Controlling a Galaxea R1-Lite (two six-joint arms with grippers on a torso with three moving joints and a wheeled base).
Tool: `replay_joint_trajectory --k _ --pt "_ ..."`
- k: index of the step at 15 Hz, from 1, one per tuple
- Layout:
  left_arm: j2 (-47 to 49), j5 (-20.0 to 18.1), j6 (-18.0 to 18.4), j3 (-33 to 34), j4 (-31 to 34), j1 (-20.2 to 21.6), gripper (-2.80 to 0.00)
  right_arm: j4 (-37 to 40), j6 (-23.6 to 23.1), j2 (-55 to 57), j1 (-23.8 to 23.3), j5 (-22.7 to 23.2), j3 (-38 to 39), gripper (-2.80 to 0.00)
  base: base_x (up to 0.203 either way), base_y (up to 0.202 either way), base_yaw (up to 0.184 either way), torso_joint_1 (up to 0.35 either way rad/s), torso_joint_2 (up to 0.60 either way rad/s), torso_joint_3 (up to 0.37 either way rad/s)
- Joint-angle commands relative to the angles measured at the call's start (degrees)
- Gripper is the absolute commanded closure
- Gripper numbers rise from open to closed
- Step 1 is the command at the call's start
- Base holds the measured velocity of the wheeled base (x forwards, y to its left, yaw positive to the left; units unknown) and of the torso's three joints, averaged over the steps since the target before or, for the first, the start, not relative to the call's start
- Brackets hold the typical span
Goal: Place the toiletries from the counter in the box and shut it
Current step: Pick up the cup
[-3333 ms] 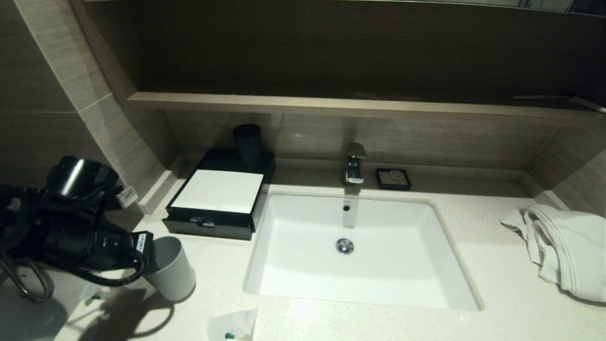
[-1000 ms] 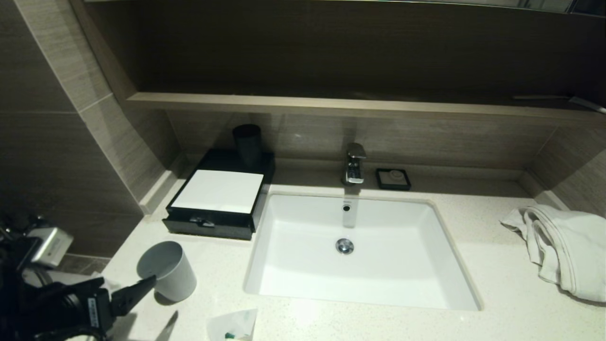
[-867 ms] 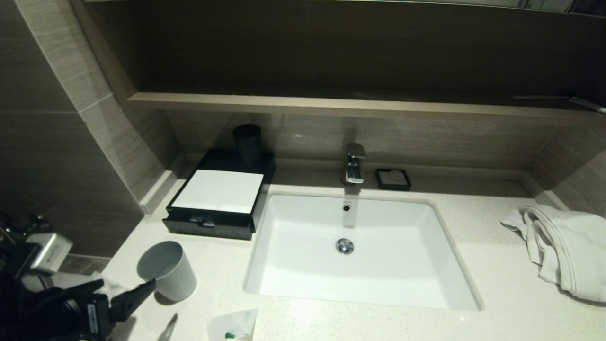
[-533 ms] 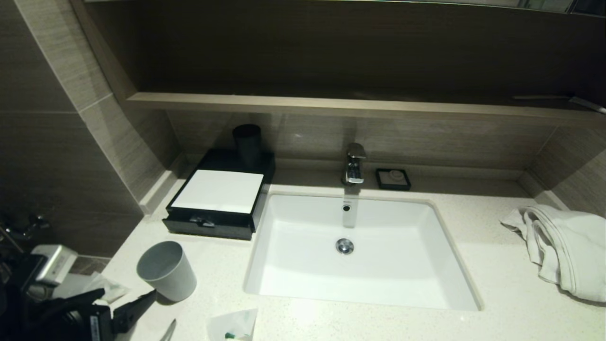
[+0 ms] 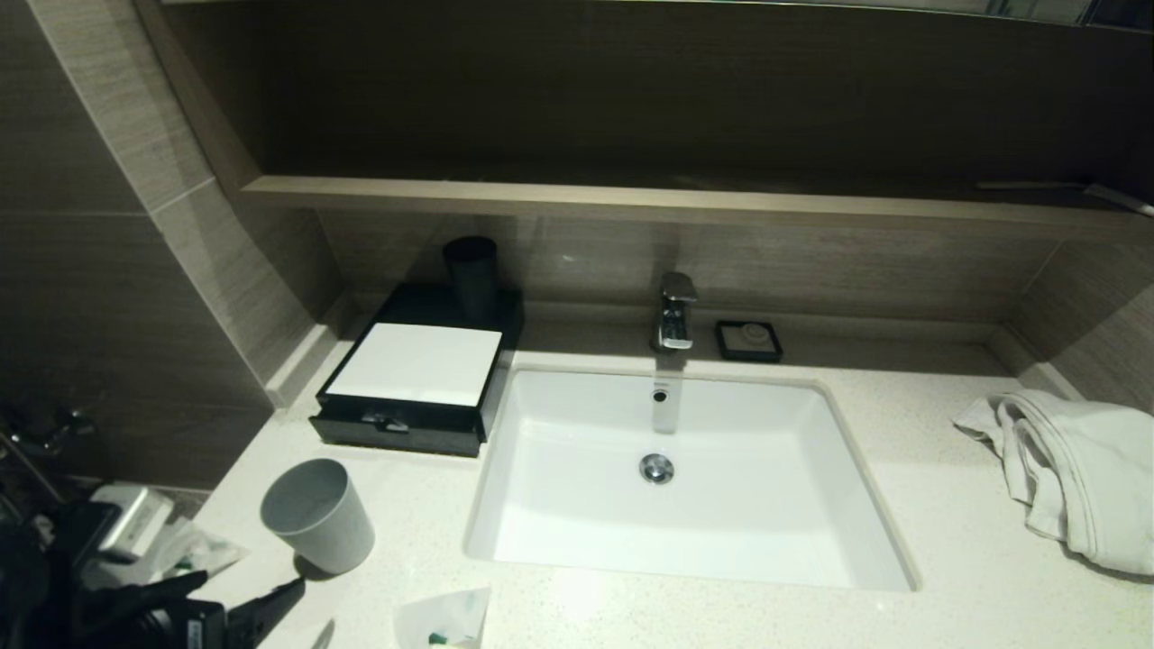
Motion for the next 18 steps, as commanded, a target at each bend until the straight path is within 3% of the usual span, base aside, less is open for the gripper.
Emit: replay_joint_trajectory --k 1,6,18 --pt "4.25 -0.04 0.0 1.38 -3.62 -0.06 -2.8 0.0 -0.01 0.0 -0.02 0.04 0.0 0.0 0.0 0.0 0.0 0.0 0.0 0.0" --pt "8.57 -0.04 0.0 3.83 -11.19 -0.7 -2.8 0.0 -0.01 0.0 0.0 0.04 0.0 0.0 0.0 0.0 0.0 0.0 0.0 0.0" --pt "16.65 0.31 0.12 3.83 -16.7 -4.35 -2.8 0.0 -0.01 0.0 0.0 0.04 0.0 0.0 0.0 0.0 0.0 0.0 0.0 0.0"
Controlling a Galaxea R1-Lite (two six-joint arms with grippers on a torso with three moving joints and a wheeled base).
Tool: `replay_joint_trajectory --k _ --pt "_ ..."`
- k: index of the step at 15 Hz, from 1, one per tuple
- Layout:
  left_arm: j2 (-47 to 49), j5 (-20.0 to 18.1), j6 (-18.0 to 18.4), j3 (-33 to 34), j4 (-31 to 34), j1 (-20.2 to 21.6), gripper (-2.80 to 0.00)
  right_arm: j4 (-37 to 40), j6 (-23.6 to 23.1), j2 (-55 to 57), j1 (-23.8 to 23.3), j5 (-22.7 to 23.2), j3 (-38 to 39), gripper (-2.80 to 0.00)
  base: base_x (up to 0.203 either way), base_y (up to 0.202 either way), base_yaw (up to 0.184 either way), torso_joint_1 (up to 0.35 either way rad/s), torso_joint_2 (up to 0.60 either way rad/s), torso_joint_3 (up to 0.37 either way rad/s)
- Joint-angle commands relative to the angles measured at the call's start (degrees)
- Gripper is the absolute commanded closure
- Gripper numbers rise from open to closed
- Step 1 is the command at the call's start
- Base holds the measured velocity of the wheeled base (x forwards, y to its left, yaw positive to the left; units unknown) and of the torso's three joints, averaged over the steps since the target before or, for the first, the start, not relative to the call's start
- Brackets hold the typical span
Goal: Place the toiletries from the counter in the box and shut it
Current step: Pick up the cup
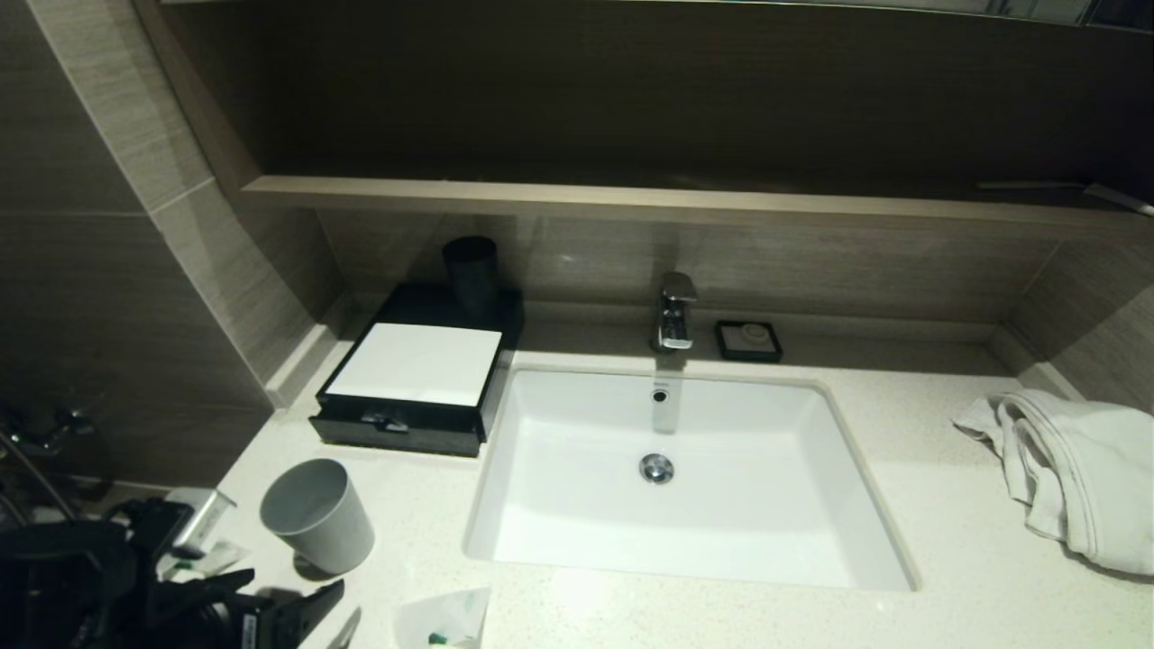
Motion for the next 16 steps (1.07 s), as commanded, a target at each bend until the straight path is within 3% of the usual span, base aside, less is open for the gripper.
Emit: replay_joint_trajectory --k 1,16 --pt "2.49 -0.03 -0.03 0.0 -1.03 -0.38 -2.8 0.01 -0.01 0.0 0.0 0.04 0.0 0.0 0.0 0.0 0.0 0.0 0.0 0.0" --pt "11.96 0.33 -0.03 0.0 -12.07 -0.56 -2.8 0.01 -0.01 0.0 0.0 0.04 0.0 0.0 0.0 0.0 0.0 0.0 0.0 0.0"
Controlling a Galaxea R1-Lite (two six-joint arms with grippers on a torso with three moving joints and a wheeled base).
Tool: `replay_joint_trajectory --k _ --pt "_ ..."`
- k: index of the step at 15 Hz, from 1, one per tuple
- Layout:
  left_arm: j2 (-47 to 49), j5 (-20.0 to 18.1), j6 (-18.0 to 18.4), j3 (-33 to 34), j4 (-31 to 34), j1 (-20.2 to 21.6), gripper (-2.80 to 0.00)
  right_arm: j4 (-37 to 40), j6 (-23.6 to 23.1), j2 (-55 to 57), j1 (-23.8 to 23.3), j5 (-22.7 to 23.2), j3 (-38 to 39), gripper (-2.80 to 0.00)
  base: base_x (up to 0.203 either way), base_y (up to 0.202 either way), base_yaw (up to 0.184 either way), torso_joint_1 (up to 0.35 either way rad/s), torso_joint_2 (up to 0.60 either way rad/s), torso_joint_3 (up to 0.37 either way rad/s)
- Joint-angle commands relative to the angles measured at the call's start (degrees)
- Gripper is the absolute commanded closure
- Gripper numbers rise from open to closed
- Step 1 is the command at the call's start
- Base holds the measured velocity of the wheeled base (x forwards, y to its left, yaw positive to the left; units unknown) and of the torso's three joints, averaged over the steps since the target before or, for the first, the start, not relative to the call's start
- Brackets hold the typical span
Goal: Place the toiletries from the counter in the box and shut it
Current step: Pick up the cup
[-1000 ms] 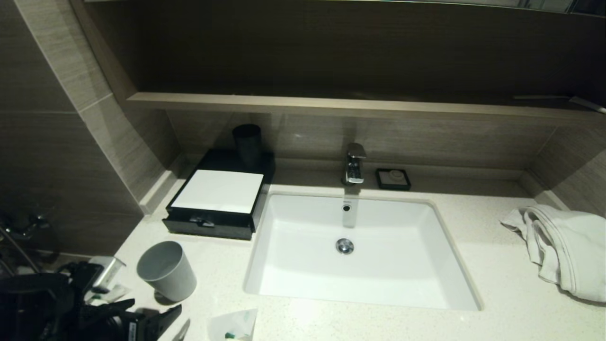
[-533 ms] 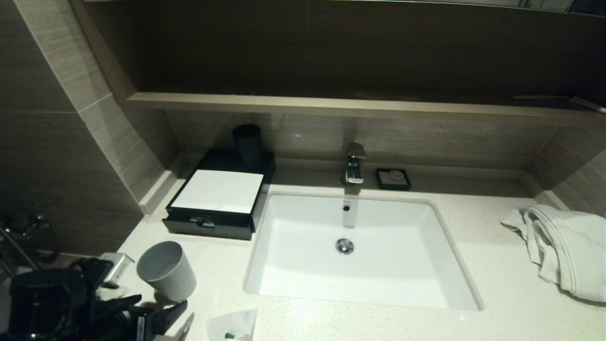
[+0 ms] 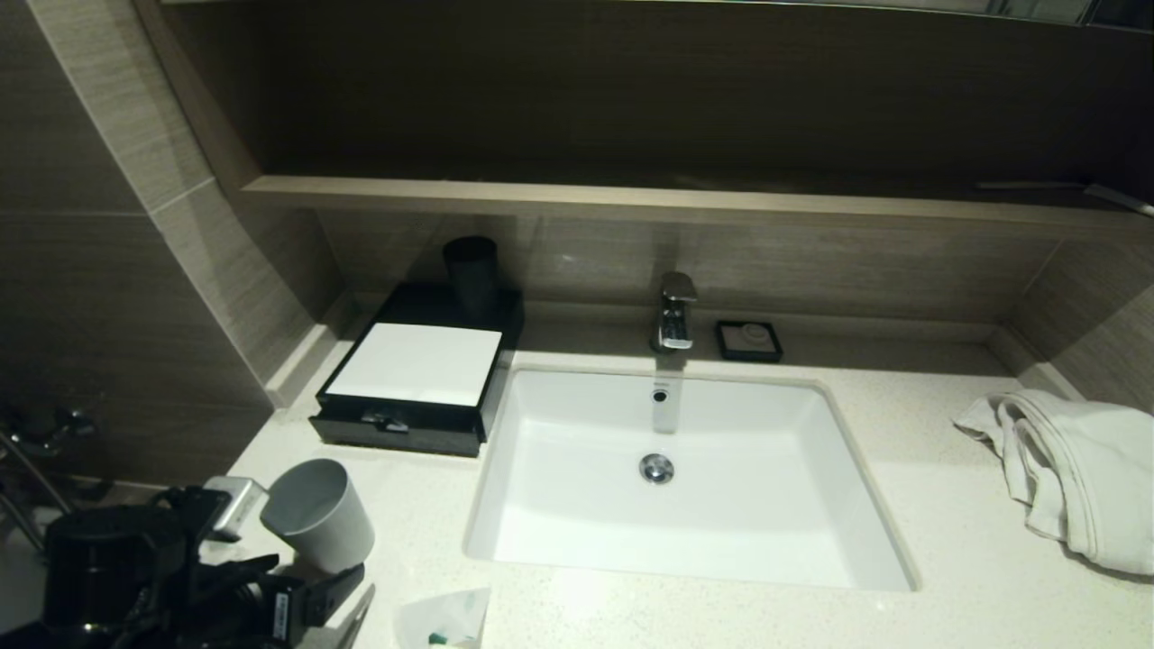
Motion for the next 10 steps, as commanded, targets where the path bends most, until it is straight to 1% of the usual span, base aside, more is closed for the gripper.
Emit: replay_joint_trajectory --k 1,8,10 --pt "1.61 -0.05 -0.02 0.0 -1.11 -0.01 -2.8 -0.01 -0.01 0.0 0.0 0.02 0.0 0.0 0.0 0.0 0.0 0.0 0.0 0.0" --pt "4.23 0.03 -0.02 0.0 -5.09 -0.01 -2.8 -0.01 -0.01 0.0 0.0 0.02 0.0 0.0 0.0 0.0 0.0 0.0 0.0 0.0" --pt "4.56 0.12 -0.02 0.0 -5.32 -0.01 -2.8 -0.01 -0.01 0.0 0.0 0.02 0.0 0.0 0.0 0.0 0.0 0.0 0.0 0.0"
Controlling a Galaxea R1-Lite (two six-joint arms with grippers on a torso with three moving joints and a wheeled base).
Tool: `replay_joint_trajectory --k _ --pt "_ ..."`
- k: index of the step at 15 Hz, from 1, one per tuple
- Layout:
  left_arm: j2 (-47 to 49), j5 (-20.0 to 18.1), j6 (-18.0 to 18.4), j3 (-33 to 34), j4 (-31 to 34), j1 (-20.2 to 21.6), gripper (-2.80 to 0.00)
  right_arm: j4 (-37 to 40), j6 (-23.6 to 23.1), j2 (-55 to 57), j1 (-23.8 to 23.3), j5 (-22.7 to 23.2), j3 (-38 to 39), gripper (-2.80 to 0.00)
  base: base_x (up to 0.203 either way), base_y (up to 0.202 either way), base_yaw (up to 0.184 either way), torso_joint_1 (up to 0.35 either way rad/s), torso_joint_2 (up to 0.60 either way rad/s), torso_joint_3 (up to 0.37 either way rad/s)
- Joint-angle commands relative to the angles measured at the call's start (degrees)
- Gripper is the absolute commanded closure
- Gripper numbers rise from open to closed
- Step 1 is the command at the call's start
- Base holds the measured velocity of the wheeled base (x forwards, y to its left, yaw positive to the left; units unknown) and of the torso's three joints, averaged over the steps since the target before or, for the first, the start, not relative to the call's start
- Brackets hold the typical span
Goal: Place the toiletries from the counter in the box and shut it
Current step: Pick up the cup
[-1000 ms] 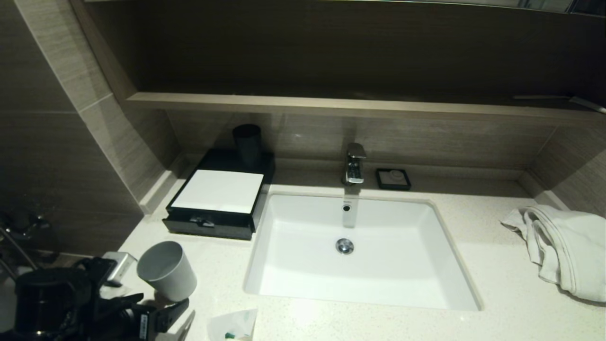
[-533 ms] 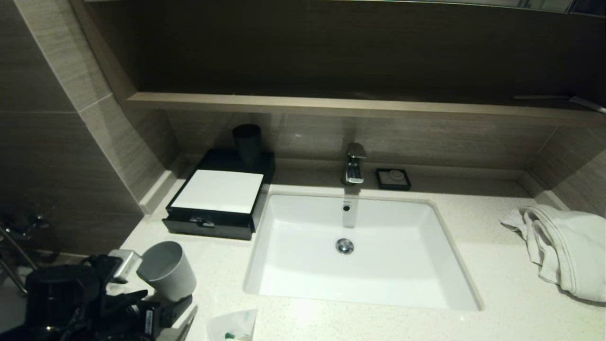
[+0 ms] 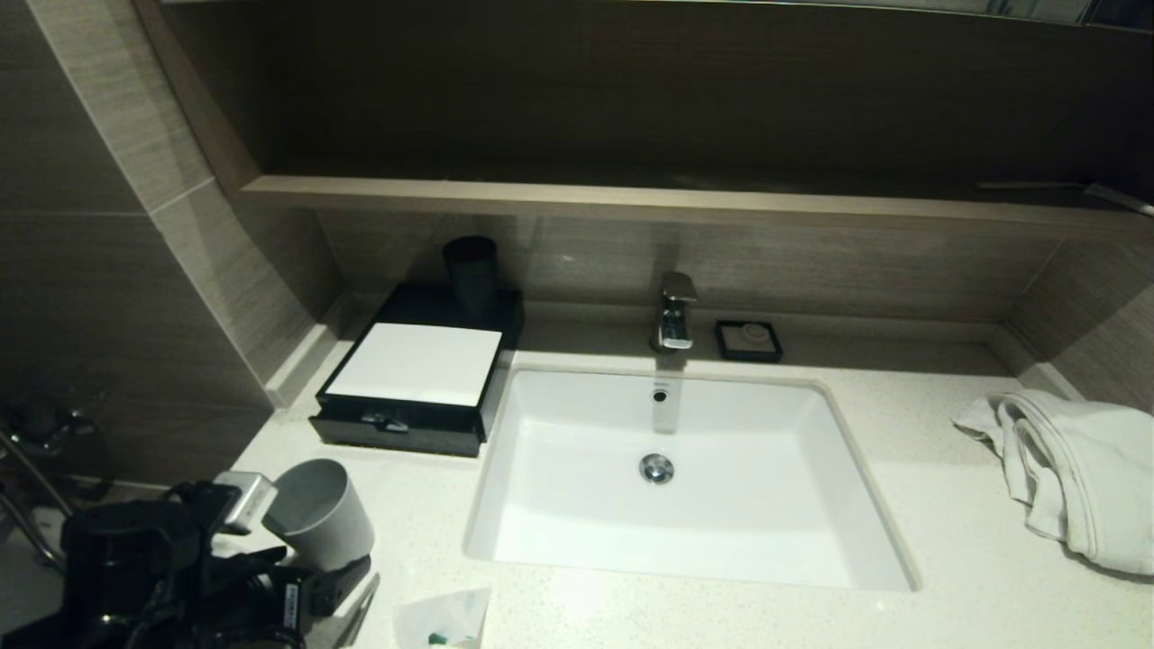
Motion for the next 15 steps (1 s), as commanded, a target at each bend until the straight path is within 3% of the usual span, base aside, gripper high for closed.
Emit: replay_joint_trajectory --k 1,15 --pt "0.67 0.0 -0.02 0.0 -0.5 -0.01 -2.8 0.0 0.01 0.0 0.0 0.02 0.0 0.0 0.0 0.0 0.0 0.0 0.0 0.0" --pt "3.86 0.0 -0.02 -1.3 -3.42 -0.01 -2.8 0.0 0.01 0.0 0.0 0.02 0.0 0.0 0.0 0.0 0.0 0.0 0.0 0.0"
